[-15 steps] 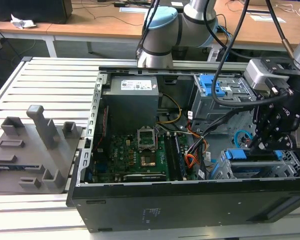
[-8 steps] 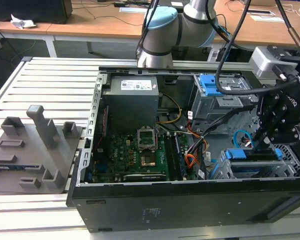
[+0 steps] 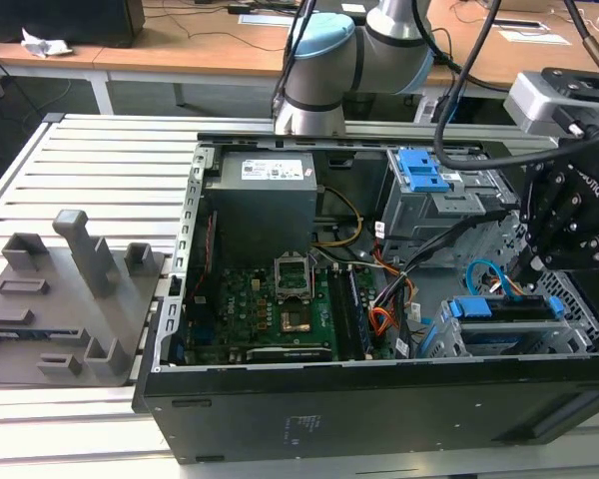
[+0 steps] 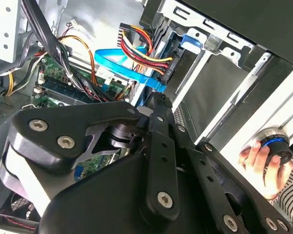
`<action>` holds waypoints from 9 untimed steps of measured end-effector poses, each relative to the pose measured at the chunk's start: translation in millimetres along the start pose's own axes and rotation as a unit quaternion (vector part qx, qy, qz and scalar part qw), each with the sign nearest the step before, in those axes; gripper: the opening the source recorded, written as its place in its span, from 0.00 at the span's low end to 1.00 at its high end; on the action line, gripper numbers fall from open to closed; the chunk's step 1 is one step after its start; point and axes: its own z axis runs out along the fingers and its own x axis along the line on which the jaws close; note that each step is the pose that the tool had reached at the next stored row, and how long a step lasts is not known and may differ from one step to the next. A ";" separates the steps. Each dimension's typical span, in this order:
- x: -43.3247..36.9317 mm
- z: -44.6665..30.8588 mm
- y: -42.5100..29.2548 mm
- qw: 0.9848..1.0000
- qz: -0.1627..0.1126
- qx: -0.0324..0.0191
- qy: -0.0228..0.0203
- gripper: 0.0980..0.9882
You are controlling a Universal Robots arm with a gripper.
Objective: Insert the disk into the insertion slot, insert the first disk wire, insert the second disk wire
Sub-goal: 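Insert the second disk wire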
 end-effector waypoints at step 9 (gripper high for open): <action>0.4 0.2 4.3 1.000 0.000 0.000 0.000 0.01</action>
